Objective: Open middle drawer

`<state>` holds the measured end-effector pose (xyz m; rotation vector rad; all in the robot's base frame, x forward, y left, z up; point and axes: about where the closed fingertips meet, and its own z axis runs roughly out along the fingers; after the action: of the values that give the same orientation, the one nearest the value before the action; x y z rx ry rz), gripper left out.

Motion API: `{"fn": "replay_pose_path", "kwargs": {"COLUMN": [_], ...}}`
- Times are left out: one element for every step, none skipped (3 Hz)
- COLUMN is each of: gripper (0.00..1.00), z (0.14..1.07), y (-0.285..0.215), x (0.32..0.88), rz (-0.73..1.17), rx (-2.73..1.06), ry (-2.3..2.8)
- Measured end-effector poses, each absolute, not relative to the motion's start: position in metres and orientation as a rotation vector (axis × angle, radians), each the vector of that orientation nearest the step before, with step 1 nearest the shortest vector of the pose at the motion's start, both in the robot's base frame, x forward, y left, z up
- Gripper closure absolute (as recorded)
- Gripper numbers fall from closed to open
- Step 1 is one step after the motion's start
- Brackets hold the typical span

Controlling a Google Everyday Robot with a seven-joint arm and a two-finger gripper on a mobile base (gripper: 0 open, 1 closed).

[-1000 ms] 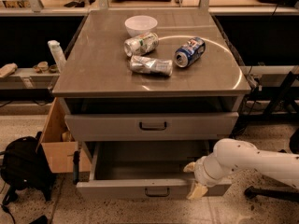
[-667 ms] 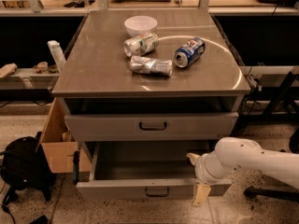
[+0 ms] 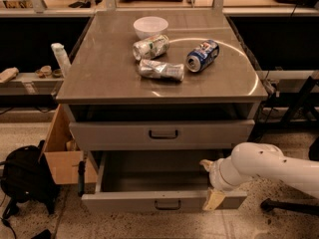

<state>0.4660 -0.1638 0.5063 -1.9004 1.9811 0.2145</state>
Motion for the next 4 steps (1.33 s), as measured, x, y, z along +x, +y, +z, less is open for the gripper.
{"fn": "replay_pose_path", "kwargs": {"gripper": [0.40,0.64,0.87,1.00], "z": [0.506,0.506,0.493,0.466], "y": [-0.164,-0.164,-0.164,-0.166], "x": [0.466,0.466,0.477,0.490], "rz": [0.215,0.215,0.213,0.213], "rx": [-1.900,-1.900,-1.904,-1.921], "ry": [1.981,1.982,1.974,1.972]}}
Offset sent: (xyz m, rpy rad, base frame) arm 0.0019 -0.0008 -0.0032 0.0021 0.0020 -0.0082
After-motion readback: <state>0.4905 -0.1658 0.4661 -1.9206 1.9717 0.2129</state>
